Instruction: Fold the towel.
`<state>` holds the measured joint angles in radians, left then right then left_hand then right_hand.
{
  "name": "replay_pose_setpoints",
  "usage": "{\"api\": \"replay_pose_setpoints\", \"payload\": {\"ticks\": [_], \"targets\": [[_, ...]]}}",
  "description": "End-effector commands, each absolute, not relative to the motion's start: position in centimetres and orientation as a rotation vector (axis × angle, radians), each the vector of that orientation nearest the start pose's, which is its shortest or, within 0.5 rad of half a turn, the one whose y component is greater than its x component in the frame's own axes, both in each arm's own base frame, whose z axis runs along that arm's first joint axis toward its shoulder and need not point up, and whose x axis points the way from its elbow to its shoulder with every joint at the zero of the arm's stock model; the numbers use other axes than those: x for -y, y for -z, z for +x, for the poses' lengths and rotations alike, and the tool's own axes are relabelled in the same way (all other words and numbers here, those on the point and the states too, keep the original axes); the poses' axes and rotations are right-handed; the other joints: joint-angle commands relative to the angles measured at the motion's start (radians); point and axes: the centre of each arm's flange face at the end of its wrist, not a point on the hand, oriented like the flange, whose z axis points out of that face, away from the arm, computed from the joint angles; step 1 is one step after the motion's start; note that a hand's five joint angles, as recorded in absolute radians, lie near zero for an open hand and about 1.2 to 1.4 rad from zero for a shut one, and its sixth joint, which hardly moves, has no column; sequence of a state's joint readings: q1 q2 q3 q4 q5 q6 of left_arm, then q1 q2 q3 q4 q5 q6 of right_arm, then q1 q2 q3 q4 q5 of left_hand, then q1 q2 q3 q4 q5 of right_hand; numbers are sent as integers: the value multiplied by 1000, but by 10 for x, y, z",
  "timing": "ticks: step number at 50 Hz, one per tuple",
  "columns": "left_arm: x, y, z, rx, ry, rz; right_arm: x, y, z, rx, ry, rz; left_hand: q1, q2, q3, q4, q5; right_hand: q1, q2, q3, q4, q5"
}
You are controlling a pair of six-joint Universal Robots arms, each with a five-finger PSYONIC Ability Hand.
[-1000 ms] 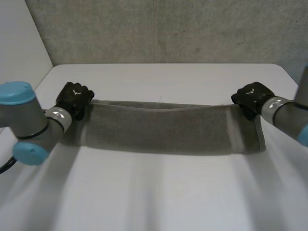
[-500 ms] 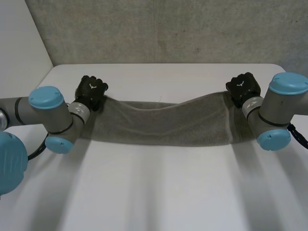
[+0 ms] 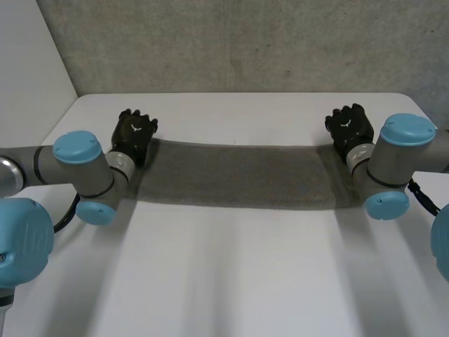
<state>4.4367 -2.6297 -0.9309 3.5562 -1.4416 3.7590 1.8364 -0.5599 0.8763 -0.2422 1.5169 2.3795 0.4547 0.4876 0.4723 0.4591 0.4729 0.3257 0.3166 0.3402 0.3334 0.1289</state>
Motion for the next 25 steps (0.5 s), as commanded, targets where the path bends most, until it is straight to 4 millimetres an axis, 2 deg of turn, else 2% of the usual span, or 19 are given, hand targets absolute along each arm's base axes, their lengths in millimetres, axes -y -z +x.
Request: {"api": "replay_pose_setpoints", "payload": {"ticks": [1,4,5,6,7,8,10,11,13,14,16,19,20,22,24,25], "targets": [[434,-114,-277,-1777,2158,1017,424,-136,267,-2158,2301,-1312,-280,-313,-298,-285,-473,-151,-142,-166,-159,-129],[429,-130,-275,-1740,2198,993,421,-147,266,-2138,2328,-1302,-280,-313,-298,-285,-473,-151,-142,-166,-159,-129],[425,-138,-275,-1733,2217,982,417,-158,264,-2124,2352,-1288,-280,-313,-298,-285,-473,-151,-142,-166,-159,-129],[425,-138,-275,-1733,2217,982,412,-167,264,-2107,2370,-1283,-280,-313,-298,-285,-473,-151,-142,-166,-159,-129],[420,-148,-274,-1739,2241,966,412,-167,264,-2107,2370,-1283,-280,-313,-298,-285,-473,-151,-142,-166,-159,-129],[420,-148,-274,-1739,2241,966,406,-176,262,-2096,2379,-1282,-280,-313,-298,-285,-473,-151,-142,-166,-159,-129],[407,-165,-272,-1792,2295,931,401,-184,260,-2095,2384,-1279,-276,-309,-294,-281,-469,-151,-142,-166,-159,-129],[407,-165,-272,-1792,2295,931,396,-192,257,-2094,2389,-1277,-276,-309,-294,-281,-469,-151,-142,-166,-159,-129],[395,-181,-265,-1865,2350,863,391,-199,254,-2101,2386,-1276,-273,-306,-291,-278,-466,-151,-142,-166,-159,-129],[395,-181,-265,-1865,2350,863,384,-204,251,-2121,2363,-1284,-273,-306,-291,-278,-466,-151,-142,-166,-159,-129],[382,-189,-257,-1957,2383,808,377,-208,248,-2153,2314,-1298,-273,-306,-291,-278,-466,-151,-142,-166,-159,-129],[375,-190,-255,-1996,2390,805,361,-206,242,-2252,2157,-1337,-271,-303,-288,-275,-463,-151,-142,-166,-159,-129],[368,-189,-252,-2039,2385,815,361,-206,242,-2252,2156,-1338,-271,-303,-288,-275,-463,-151,-142,-166,-159,-129],[360,-185,-248,-2088,2359,836,347,-196,238,-2335,1999,-1378,-271,-303,-288,-275,-463,-103,-94,-118,-111,-81],[344,-175,-238,-2196,2278,868,342,-191,235,-2375,1930,-1385,-268,-301,-285,-272,-460,-82,-73,-97,-90,-60],[344,-175,-238,-2197,2278,869,339,-186,231,-2404,1882,-1383,-268,-301,-285,-272,-460,-65,-56,-79,-72,-42]]}}
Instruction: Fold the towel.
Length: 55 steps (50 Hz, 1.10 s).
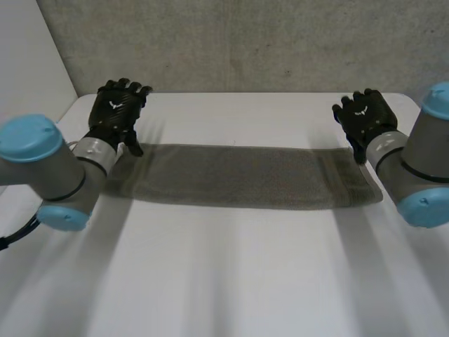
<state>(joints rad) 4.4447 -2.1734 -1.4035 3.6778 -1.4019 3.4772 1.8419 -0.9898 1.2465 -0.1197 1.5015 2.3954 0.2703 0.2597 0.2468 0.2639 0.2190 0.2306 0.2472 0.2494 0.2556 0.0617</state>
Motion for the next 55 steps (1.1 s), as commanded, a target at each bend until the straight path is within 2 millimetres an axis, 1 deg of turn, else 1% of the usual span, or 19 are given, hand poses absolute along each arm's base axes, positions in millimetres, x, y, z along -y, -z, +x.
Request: {"api": "replay_pose_setpoints", "payload": {"ticks": [1,4,5,7,12,17,25,27,30,32,33,34,41,43,44,46,49,51,55], "targets": [[336,-172,-233,-2247,2238,881,339,-186,231,-2404,1882,-1383,-80,-70,-57,-74,-204,31,14,12,6,25],[320,-171,-225,-2335,2166,891,338,-178,222,-2452,1828,-1357,-69,-58,-45,-62,-192,104,87,85,79,98],[320,-171,-225,-2335,2165,891,339,-175,218,-2466,1810,-1344,-69,-58,-45,-62,-192,136,119,117,111,130],[306,-172,-218,-2391,2123,894,339,-172,215,-2471,1789,-1335,-69,-58,-45,-62,-192,191,175,173,166,186],[291,-173,-215,-2412,2105,897,340,-164,213,-2465,1749,-1307,-69,-58,-45,-62,-192,221,205,203,196,216],[284,-173,-213,-2416,2100,900,349,-153,210,-2470,1746,-1257,-69,-58,-45,-62,-192,260,243,241,235,254],[284,-172,-215,-2409,2107,903,357,-131,212,-2468,1749,-1263,-66,-55,-42,-59,-189,389,372,370,364,383],[284,-172,-215,-2409,2107,903,359,-126,211,-2480,1738,-1270,-66,-55,-42,-59,-189,663,646,644,638,657],[284,-172,-215,-2407,2109,905,361,-125,210,-2484,1739,-1269,-66,-55,-42,-59,-189,767,751,749,742,762],[284,-172,-215,-2407,2109,903,366,-124,205,-2502,1749,-1252,-66,-55,-42,-59,-189,1030,1013,1011,1005,1024],[284,-172,-215,-2402,2114,902,366,-124,205,-2502,1749,-1252,-66,-55,-42,-59,-189,1032,1015,1013,1007,1026],[285,-173,-215,-2392,2122,898,369,-124,201,-2514,1752,-1245,-66,-55,-42,-59,-189,1164,1148,1146,1139,1159],[287,-175,-213,-2371,2137,884,381,-136,183,-2562,1816,-1201,-66,-55,-42,-59,-189,1166,1149,1147,1141,1160],[287,-176,-213,-2365,2142,882,388,-151,163,-2607,1868,-1191,-66,-55,-42,-59,-189,1166,1149,1147,1141,1160],[286,-178,-212,-2360,2147,881,389,-151,163,-2607,1869,-1191,-66,-55,-42,-59,-189,1166,1149,1147,1141,1160],[287,-180,-212,-2354,2152,879,396,-162,137,-2668,1904,-1234,-66,-55,-42,-59,-189,1166,1149,1147,1141,1160],[286,-182,-211,-2345,2160,874,398,-162,127,-2703,1884,-1294,-66,-55,-42,-59,-189,1166,1149,1147,1141,1160],[286,-185,-211,-2335,2168,873,405,-168,108,-2763,1868,-1417,-66,-55,-42,-59,-189,1166,1149,1147,1141,1160],[285,-193,-211,-2304,2197,871,415,-182,104,-2772,1945,-1451,-69,-58,-45,-62,-192,1166,1149,1147,1141,1160]]}}
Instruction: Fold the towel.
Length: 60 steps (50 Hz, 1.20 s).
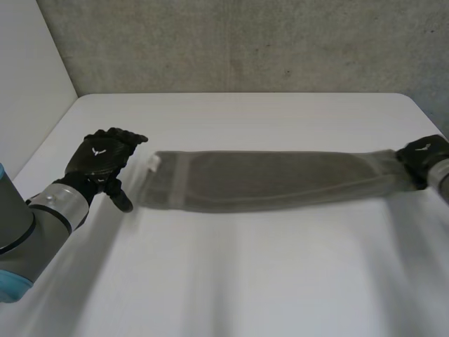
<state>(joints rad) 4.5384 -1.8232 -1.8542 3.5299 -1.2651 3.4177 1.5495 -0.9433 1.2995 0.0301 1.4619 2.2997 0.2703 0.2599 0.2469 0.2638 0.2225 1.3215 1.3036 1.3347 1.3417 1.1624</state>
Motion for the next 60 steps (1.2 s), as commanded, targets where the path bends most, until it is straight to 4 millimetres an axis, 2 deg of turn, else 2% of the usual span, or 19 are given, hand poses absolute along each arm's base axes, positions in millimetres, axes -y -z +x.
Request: {"api": "replay_pose_setpoints", "payload": {"ticks": [1,5,9,10,12,13,15,16,20,26,28,29,30,31,33,40,45,49,60], "targets": [[285,-193,-211,-2304,2197,871,417,-189,109,-2753,1989,-1441,-69,-58,-45,-62,-195,75,93,62,55,59],[287,-203,-212,-2264,2234,866,414,-209,143,-2610,2106,-1429,-71,-61,-48,-65,-198,75,93,62,55,59],[289,-210,-216,-2232,2268,874,384,-249,227,-2239,2290,-1412,-71,-61,-48,-65,-198,75,93,62,55,59],[290,-215,-219,-2219,2292,873,384,-249,227,-2237,2291,-1412,-71,-61,-48,-65,-198,75,93,62,55,59],[291,-220,-222,-2210,2317,866,352,-262,288,-1955,2376,-1464,-71,-61,-48,-65,-198,75,93,62,55,59],[292,-225,-225,-2203,2345,853,352,-262,289,-1954,2376,-1464,-71,-61,-48,-65,-198,75,93,62,55,59],[293,-229,-228,-2200,2369,835,314,-263,344,-1686,2427,-1520,-71,-61,-48,-65,-198,75,93,62,55,59],[294,-235,-230,-2188,2393,810,314,-263,344,-1684,2427,-1520,-71,-61,-48,-65,-198,75,93,62,55,59],[297,-239,-232,-2175,2406,770,264,-222,404,-1429,2346,-1676,-71,-61,-48,-65,-198,75,93,62,55,59],[296,-233,-244,-2191,2397,784,215,-154,442,-1187,2131,-1933,-69,-58,-45,-62,-195,75,93,62,55,59],[296,-230,-247,-2204,2390,798,211,-139,444,-1177,2098,-1982,-69,-58,-45,-62,-195,75,93,62,55,59],[296,-225,-249,-2218,2378,807,211,-129,444,-1180,2085,-2015,-69,-58,-45,-62,-195,-366,-348,-379,-386,-381],[296,-222,-250,-2227,2370,813,211,-129,444,-1180,2085,-2015,-69,-58,-45,-62,-195,-370,-353,-384,-391,-386],[296,-222,-250,-2227,2370,813,212,-123,443,-1195,2078,-2030,-69,-58,-45,-62,-195,-879,-861,-892,-899,-895],[296,-214,-251,-2254,2346,816,215,-122,441,-1220,2080,-2028,-69,-58,-45,-62,-195,-1147,-1129,-1160,-1167,-1162],[298,-203,-252,-2290,2309,825,220,-152,432,-1360,2102,-1832,-69,-58,-45,-62,-195,-1147,-1129,-1160,-1167,-1162],[296,-203,-256,-2288,2318,843,251,-213,387,-1575,2114,-1423,-69,-58,-45,-62,-195,-1147,-1129,-1160,-1167,-1162],[293,-203,-259,-2289,2322,858,260,-225,361,-1679,2082,-1298,-69,-58,-45,-62,-195,-1147,-1129,-1160,-1167,-1162],[283,-202,-271,-2296,2332,914,276,-177,284,-2128,1794,-1220,-69,-58,-45,-62,-195,-970,-952,-983,-990,-985]]}}
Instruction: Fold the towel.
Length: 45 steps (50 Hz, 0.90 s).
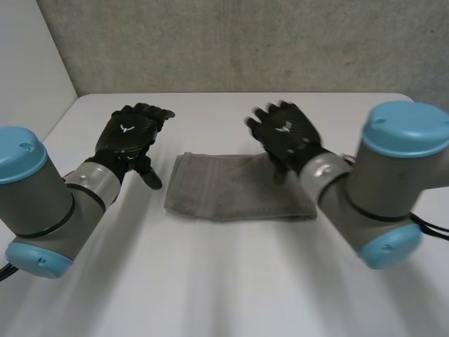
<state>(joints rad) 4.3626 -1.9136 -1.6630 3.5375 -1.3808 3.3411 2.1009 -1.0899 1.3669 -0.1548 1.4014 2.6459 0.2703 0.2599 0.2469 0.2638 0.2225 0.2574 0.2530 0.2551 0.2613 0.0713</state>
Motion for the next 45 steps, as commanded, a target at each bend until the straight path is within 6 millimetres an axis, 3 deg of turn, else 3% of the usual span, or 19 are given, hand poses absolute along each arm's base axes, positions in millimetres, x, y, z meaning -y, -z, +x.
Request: {"api": "replay_pose_setpoints", "payload": {"ticks": [1,9,23,25,26,28,31,32,41,45], "targets": [[283,-202,-271,-2296,2332,914,276,-171,279,-2152,1776,-1213,-69,-58,-45,-62,-195,150,154,152,146,162],[279,-196,-276,-2316,2319,941,283,-145,267,-2157,1745,-1190,-66,-55,-42,-59,-192,265,269,267,261,276],[278,-190,-277,-2342,2298,945,290,-128,268,-2177,1683,-1064,-66,-55,-42,-59,-192,412,416,414,408,423],[277,-190,-277,-2342,2299,947,291,-124,268,-2181,1680,-1061,-66,-55,-42,-59,-192,558,562,560,554,569],[277,-189,-278,-2346,2295,950,291,-124,268,-2181,1680,-1061,-66,-55,-42,-59,-192,559,563,561,555,570],[277,-188,-277,-2348,2292,943,293,-123,268,-2183,1693,-1056,-66,-55,-42,-59,-192,863,867,865,859,874],[278,-187,-277,-2339,2297,933,294,-123,268,-2181,1702,-1054,-66,-55,-42,-59,-192,955,959,957,951,967],[279,-187,-277,-2333,2301,926,296,-123,268,-2187,1704,-1048,-66,-55,-42,-59,-192,1094,1099,1097,1091,1106],[279,-187,-277,-2329,2304,923,298,-121,259,-2238,1679,-1049,-66,-55,-42,-59,-192,1139,1143,1141,1135,1150],[278,-189,-276,-2323,2311,914,289,-133,246,-2325,1578,-1137,-69,-58,-45,-62,-195,1139,1143,1141,1135,1150]]}}
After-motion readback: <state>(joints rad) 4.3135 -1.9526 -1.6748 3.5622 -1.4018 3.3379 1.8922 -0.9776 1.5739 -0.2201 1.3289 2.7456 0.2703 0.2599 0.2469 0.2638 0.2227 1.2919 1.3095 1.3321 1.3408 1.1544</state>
